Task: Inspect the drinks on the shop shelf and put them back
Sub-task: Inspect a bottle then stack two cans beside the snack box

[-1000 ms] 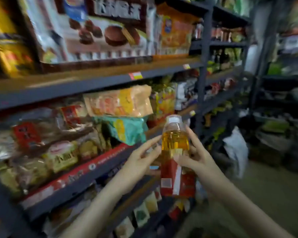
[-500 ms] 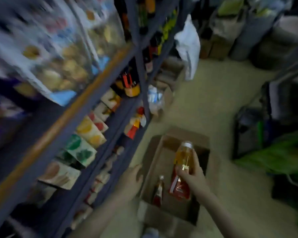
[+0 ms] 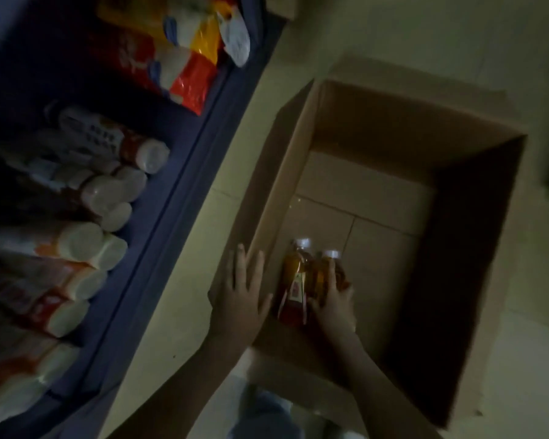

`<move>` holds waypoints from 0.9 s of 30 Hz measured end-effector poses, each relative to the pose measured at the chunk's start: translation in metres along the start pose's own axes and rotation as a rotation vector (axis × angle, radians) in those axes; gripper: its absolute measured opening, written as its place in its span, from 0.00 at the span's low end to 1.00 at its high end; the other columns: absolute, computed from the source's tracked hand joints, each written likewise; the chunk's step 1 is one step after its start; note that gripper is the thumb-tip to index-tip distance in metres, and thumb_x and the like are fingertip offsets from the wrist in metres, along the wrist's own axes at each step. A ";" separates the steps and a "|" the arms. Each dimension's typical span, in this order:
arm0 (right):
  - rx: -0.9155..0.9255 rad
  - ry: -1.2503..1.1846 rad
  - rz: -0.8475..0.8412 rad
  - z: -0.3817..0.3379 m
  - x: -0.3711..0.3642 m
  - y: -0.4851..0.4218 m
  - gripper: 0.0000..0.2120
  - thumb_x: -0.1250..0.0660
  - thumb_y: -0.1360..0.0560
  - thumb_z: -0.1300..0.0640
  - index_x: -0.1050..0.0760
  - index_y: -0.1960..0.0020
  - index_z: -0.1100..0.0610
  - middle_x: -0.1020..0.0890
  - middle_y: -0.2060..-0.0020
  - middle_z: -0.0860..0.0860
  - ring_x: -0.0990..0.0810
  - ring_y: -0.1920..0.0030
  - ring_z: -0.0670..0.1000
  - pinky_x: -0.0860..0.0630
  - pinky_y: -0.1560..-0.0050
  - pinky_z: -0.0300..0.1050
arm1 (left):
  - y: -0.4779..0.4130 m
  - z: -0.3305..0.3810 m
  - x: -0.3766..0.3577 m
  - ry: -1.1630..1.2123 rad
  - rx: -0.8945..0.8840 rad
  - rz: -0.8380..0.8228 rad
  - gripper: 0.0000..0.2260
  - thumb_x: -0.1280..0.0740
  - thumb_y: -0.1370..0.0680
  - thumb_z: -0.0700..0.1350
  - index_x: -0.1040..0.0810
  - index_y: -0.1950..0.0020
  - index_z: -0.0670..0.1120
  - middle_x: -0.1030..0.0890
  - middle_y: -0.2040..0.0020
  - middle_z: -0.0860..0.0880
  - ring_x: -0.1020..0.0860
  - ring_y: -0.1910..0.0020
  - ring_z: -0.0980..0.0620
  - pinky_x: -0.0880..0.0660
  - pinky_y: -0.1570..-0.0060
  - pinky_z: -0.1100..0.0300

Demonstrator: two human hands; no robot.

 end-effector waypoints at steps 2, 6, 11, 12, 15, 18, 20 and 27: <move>0.002 0.013 -0.020 0.004 -0.010 -0.012 0.46 0.33 0.24 0.51 0.68 0.27 0.32 0.46 0.29 0.60 0.34 0.32 0.63 0.29 0.37 0.63 | 0.001 -0.002 -0.004 -0.031 -0.070 0.051 0.30 0.40 0.23 0.55 0.41 0.23 0.46 0.43 0.25 0.36 0.33 0.30 0.34 0.25 0.43 0.45; -0.023 0.126 -0.063 -0.018 0.005 0.010 0.44 0.33 0.24 0.47 0.64 0.24 0.38 0.53 0.25 0.58 0.44 0.27 0.65 0.33 0.34 0.64 | 0.009 0.009 0.020 0.059 -0.025 -0.058 0.38 0.31 0.28 0.46 0.45 0.21 0.50 0.49 0.22 0.38 0.41 0.26 0.34 0.30 0.36 0.38; 0.159 0.185 0.049 -0.094 0.078 0.118 0.41 0.38 0.21 0.51 0.67 0.24 0.40 0.57 0.23 0.56 0.56 0.23 0.60 0.41 0.27 0.61 | 0.052 0.037 0.121 0.316 0.182 -0.210 0.30 0.41 0.18 0.47 0.53 0.20 0.53 0.52 0.21 0.43 0.48 0.23 0.42 0.42 0.27 0.48; 0.206 0.186 0.065 -0.115 0.100 0.145 0.40 0.39 0.20 0.51 0.66 0.23 0.42 0.56 0.23 0.55 0.54 0.22 0.59 0.39 0.28 0.59 | 0.062 0.043 0.150 0.404 0.181 -0.195 0.27 0.41 0.18 0.46 0.48 0.21 0.51 0.47 0.22 0.44 0.44 0.24 0.43 0.38 0.29 0.50; 0.328 0.218 0.099 -0.183 0.174 0.236 0.34 0.41 0.19 0.50 0.58 0.21 0.51 0.49 0.23 0.54 0.43 0.24 0.56 0.31 0.34 0.51 | 0.099 0.054 0.255 0.562 0.114 -0.132 0.23 0.42 0.18 0.43 0.39 0.23 0.49 0.38 0.24 0.47 0.35 0.28 0.47 0.32 0.34 0.54; 0.502 0.254 0.181 -0.260 0.251 0.335 0.32 0.42 0.19 0.51 0.53 0.21 0.55 0.46 0.23 0.54 0.41 0.25 0.56 0.33 0.33 0.49 | 0.137 0.050 0.377 0.582 0.098 0.085 0.23 0.40 0.19 0.43 0.37 0.24 0.48 0.34 0.26 0.48 0.34 0.28 0.48 0.33 0.32 0.53; 0.631 0.258 0.248 -0.314 0.294 0.403 0.32 0.41 0.20 0.52 0.52 0.21 0.56 0.44 0.24 0.55 0.41 0.26 0.56 0.34 0.32 0.49 | 0.166 0.043 0.462 0.555 0.117 0.202 0.23 0.39 0.19 0.43 0.37 0.24 0.46 0.34 0.26 0.46 0.34 0.28 0.47 0.34 0.32 0.55; 1.100 0.194 0.402 -0.452 0.379 0.596 0.29 0.39 0.20 0.53 0.46 0.22 0.55 0.36 0.28 0.53 0.35 0.29 0.53 0.28 0.40 0.46 | 0.298 0.024 0.703 0.482 0.144 0.547 0.24 0.41 0.18 0.47 0.42 0.22 0.49 0.36 0.25 0.50 0.32 0.30 0.49 0.31 0.40 0.55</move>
Point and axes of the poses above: each hand's wrist, its own y-axis away from the middle knuckle, its own x-axis out of the back of the hand, z = x × y, the point moved 4 cm from there along -y, towards the middle knuckle
